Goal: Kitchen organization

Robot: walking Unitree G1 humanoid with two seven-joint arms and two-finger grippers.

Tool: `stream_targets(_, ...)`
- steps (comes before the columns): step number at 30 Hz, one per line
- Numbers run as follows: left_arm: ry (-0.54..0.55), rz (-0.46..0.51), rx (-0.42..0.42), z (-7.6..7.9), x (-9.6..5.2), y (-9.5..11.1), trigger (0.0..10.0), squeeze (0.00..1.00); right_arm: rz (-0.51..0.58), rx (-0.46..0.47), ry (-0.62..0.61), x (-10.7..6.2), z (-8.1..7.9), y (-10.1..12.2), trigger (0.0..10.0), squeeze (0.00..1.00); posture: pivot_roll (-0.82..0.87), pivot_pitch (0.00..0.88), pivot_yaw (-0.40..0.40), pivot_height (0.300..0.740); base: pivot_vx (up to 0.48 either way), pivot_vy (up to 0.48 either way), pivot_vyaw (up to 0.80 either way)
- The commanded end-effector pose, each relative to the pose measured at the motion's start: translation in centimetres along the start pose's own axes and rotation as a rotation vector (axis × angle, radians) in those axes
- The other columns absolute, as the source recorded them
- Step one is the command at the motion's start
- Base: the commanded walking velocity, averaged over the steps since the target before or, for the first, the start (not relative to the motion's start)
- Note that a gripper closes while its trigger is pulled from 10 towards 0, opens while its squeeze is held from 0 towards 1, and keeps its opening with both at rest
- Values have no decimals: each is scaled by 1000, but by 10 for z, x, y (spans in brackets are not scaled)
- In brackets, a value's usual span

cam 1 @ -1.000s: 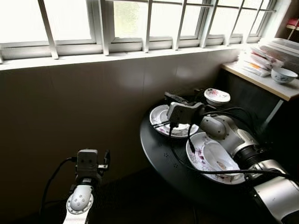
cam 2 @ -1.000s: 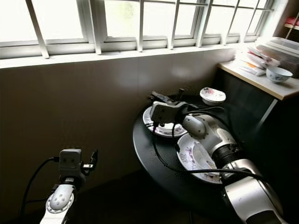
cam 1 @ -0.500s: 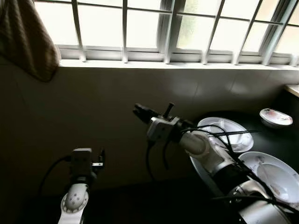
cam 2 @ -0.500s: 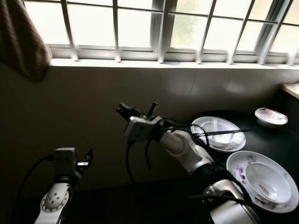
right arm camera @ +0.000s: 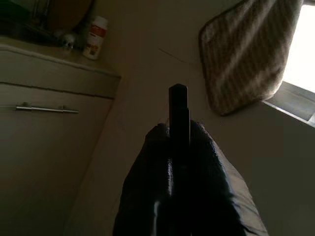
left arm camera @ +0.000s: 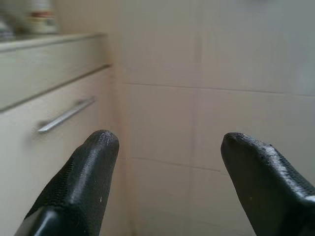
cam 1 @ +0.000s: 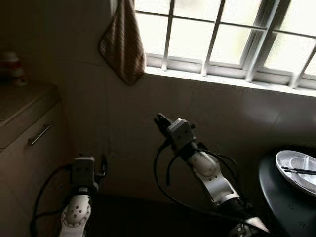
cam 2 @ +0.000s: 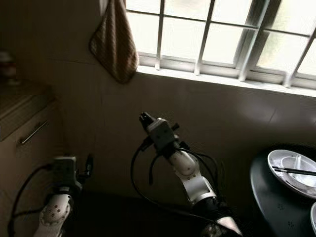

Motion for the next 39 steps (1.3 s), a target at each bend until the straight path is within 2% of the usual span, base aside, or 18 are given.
stream_targets(1,-53,7,22,20,-1,1,10000,0,-178,97,-67,-30,10,-49,0,0,83,0,-86,740,0,0,800)
stream_targets(2,-53,7,22,20,-1,1,10000,0,-178,97,-67,-30,10,-49,0,0,83,0,-86,740,0,0,800)
stream_targets(6,-85,19,121,28,-1,2,10000,0,-178,20,-56,-39,6,-51,0,0,80,0,-81,740,0,0,800)
stream_targets(7,-110,32,167,34,-2,4,10000,0,-160,-28,-46,-40,4,-48,0,0,80,0,-78,740,0,0,800)
stream_targets(12,-171,67,247,47,-4,8,10000,0,-124,-166,-16,-43,-1,-43,0,0,84,0,-75,740,0,0,800)
stream_targets(14,-218,85,254,54,-6,11,10000,0,-129,-132,-57,-44,3,-44,0,0,86,0,-73,740,0,0,800)
stream_targets(19,-366,79,230,77,-17,8,10000,0,-147,-154,-176,-48,16,-46,0,0,81,0,-60,740,0,0,800)
stream_targets(28,-404,70,211,80,-19,8,10000,0,-133,-165,-220,-47,18,-42,0,0,74,0,-50,740,0,0,800)
stream_targets(33,-402,71,197,77,-18,9,10000,0,-141,-150,-300,-46,31,-42,0,0,73,0,-48,740,0,0,800)
stream_targets(36,-403,68,198,77,-18,9,10000,0,-125,-115,-333,-47,35,-39,0,0,71,0,-44,740,0,0,0)
stream_targets(39,-406,65,199,77,-18,8,10000,0,-123,-121,-336,-47,36,-38,0,0,67,0,-39,740,0,0,0)
Point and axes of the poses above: a point about 5 cm out from each wrist's last joint towards the gripper, its own x axis pointing out of the wrist towards the gripper, its own y axis along the axis of the wrist's last joint, z = x × y, the point moved 6 cm from there along x, pointing out of the wrist towards the gripper, and after that the axes turned 7 degrees about -x, right-handed, at the moved point
